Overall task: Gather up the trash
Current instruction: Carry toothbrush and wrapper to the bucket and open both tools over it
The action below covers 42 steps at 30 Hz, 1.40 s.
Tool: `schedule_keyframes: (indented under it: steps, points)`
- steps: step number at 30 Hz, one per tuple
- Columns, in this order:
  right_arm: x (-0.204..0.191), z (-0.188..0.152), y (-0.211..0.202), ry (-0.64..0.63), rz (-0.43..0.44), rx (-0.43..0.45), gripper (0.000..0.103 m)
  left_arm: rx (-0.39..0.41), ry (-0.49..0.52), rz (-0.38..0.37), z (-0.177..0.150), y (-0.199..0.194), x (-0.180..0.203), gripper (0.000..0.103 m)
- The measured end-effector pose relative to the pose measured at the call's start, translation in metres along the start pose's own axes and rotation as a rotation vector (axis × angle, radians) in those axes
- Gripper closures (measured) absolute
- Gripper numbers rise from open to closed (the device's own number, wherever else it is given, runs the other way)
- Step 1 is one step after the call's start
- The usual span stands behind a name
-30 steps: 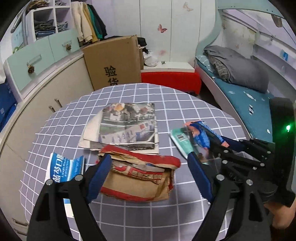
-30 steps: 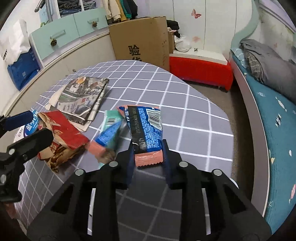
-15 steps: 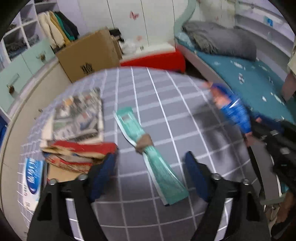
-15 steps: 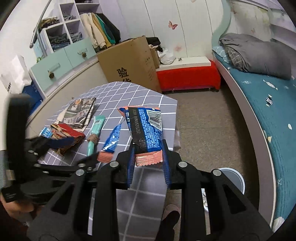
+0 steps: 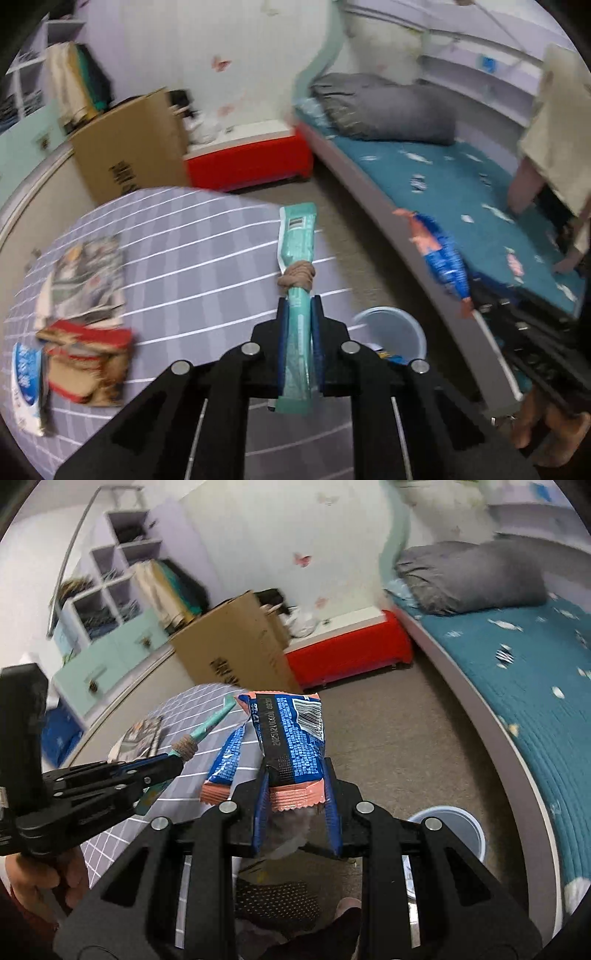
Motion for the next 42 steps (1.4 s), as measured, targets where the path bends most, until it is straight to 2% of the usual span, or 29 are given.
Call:
schedule_keyframes:
  steps: [3,6,8,12,16,18,20,24,31,35,38,42]
  points:
    - [0.040,-0.007,-0.007,0.064,-0.048,0.001,0.077,-0.004,0.053,-0.062,0.006,0.016,0.045,0.092]
    - [0.072,-0.015,-0.006,0.112,-0.098,-0.009,0.077,-0.014,0.112,-0.079,0.008,0.039,0.088,0.092]
    - [0.100,-0.025,0.001,0.151,-0.148,-0.031,0.077,-0.036,0.129,-0.112,0.006,0.059,0.116,0.091]
    - [0.151,-0.051,0.027,0.226,-0.215,-0.104,0.077,-0.084,0.170,-0.116,-0.003,0.109,0.148,0.091]
    - [0.188,-0.076,0.067,0.286,-0.237,-0.190,0.074,-0.181,0.134,-0.099,-0.018,0.168,0.151,0.091]
    - [0.202,-0.086,0.088,0.301,-0.246,-0.221,0.070,-0.214,0.128,-0.094,-0.024,0.194,0.152,0.091]
    - [0.214,-0.097,0.111,0.309,-0.259,-0.257,0.045,-0.243,0.119,-0.096,-0.029,0.212,0.152,0.091]
    - [0.234,-0.117,0.137,0.321,-0.287,-0.327,0.045,-0.312,0.100,-0.082,-0.046,0.247,0.141,0.091]
    - [0.248,-0.147,0.149,0.362,-0.216,-0.404,0.045,-0.411,0.063,-0.102,-0.076,0.284,0.128,0.091]
    - [0.252,-0.160,0.138,0.388,-0.231,-0.397,0.045,-0.449,0.039,-0.141,-0.083,0.297,0.128,0.092]
    - [0.256,-0.167,0.126,0.407,-0.244,-0.387,0.045,-0.458,0.041,-0.147,-0.084,0.305,0.129,0.102]
    - [0.267,-0.175,0.116,0.423,-0.277,-0.381,0.044,-0.469,0.030,-0.169,-0.081,0.313,0.131,0.102]
Point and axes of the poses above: each gripper's, at about its wrist camera, not at the fingertips, and y roughly the way its jaws point, x to its right, z to its top, the point moved 3 cm from there along y, roughly the way its jaws point, and after that the axes turned 6 degrees about -z, right-handed, at the moved point
